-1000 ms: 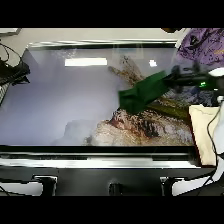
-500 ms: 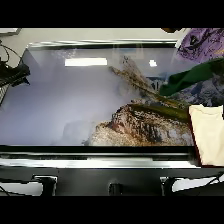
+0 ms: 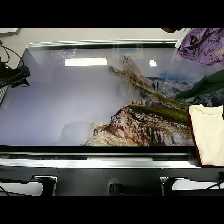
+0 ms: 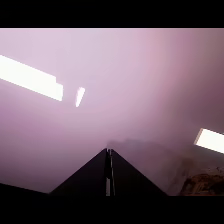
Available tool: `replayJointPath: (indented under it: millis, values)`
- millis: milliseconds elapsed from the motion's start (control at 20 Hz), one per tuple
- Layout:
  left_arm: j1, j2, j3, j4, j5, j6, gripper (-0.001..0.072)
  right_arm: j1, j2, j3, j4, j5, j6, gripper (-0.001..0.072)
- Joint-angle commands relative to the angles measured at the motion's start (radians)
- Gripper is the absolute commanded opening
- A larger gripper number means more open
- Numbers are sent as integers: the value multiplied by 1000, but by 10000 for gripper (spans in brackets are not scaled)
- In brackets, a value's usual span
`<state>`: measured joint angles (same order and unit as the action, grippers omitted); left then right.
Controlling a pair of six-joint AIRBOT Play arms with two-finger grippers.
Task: Fold the clothes and pants, and hang the long-sleeved shirts on hangers.
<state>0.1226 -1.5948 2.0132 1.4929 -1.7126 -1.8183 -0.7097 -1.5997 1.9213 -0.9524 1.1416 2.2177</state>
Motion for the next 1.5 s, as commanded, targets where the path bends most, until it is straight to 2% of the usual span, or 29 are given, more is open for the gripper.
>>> replayJointPath:
  millis: [0, 350, 550, 750, 1000, 1450]
  values:
    - [0, -1, 0, 0, -14, 0, 18, -3, 48, 1, -187, 58, 129, 23]
    - [0, -1, 0, 0, -26, 1, 18, -3, 66, 0, -469, 431, 136, 22]
    - [0, -1, 0, 0, -26, 1, 19, -3, 69, 0, -562, 565, 79, 22]
    - [0, -1, 0, 0, -26, 1, 19, -3, 69, -2, -753, 665, -28, 23]
    - [0, -1, 0, 0, -26, 1, 18, -3, 90, -79, -826, 676, -68, 23]
    - [0, -1, 0, 0, -26, 1, 19, -3, 315, -662, -865, 483, -35, 24]
